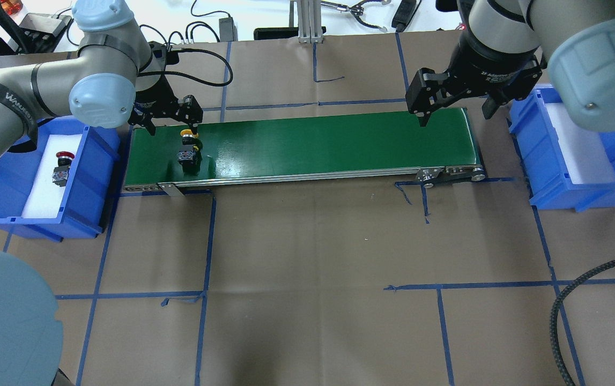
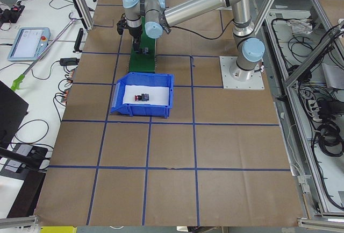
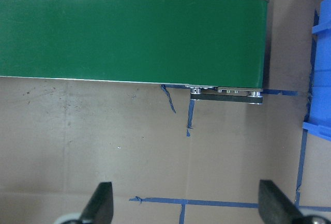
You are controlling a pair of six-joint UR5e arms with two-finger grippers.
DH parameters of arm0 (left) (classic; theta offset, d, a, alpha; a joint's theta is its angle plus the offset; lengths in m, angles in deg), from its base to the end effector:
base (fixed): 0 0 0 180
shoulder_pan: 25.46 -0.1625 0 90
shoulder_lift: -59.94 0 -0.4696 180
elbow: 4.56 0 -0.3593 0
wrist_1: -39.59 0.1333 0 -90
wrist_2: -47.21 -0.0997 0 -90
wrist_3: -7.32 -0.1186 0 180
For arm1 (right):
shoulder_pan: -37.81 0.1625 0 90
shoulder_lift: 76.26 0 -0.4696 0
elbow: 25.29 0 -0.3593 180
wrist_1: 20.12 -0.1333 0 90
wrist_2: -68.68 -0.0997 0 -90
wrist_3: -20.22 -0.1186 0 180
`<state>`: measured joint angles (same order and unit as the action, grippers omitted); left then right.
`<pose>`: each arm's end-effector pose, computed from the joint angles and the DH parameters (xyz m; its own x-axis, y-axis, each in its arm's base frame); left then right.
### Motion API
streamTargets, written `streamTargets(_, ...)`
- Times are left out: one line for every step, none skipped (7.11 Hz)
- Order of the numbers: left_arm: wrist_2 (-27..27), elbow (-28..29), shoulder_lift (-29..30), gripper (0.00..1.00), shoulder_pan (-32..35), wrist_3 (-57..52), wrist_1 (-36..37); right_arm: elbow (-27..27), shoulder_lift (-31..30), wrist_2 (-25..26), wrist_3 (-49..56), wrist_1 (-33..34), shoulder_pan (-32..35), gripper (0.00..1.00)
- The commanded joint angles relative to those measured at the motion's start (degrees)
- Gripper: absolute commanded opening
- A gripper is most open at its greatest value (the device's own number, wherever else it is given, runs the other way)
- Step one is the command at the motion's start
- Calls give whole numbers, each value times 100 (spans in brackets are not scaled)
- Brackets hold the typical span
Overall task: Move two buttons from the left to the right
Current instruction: 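Carry the yellow button onto the conveyor and release it, then move the left gripper back down into the bin over the red button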
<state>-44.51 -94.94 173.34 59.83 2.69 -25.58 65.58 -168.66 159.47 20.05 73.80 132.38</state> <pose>-0.0786 -0.6257 0.3319 -0.9995 -0.0019 -0.0314 -0.0014 0.9999 -0.0158 0.1671 -0.4381 0.5327 -0.9971 -0.0754 0.0134 -0.0764 0.9925 -0.0950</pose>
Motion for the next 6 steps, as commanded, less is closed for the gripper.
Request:
streamTargets(22,230,-334,100,-21,-12,-493,0,-6,9,0,-6,0,100)
streamTargets(23,475,-545,100,-47,-12,-1063,0,-6,0,-9,-14,0,100)
streamTargets(23,669,-660,100,-56,-20,-1390,-9,-6,0,-18,-14,0,100)
streamTargets(31,706,-705,100,-117,-81,-1420,-17,-6,0,-26,-14,0,100)
streamTargets(31,706,-714,100,-466,-369,-1420,-17,-6,0,-35,-14,0,100)
streamTargets(31,724,-723,100,-991,-903,-1420,-17,-6,0,-35,-14,0,100)
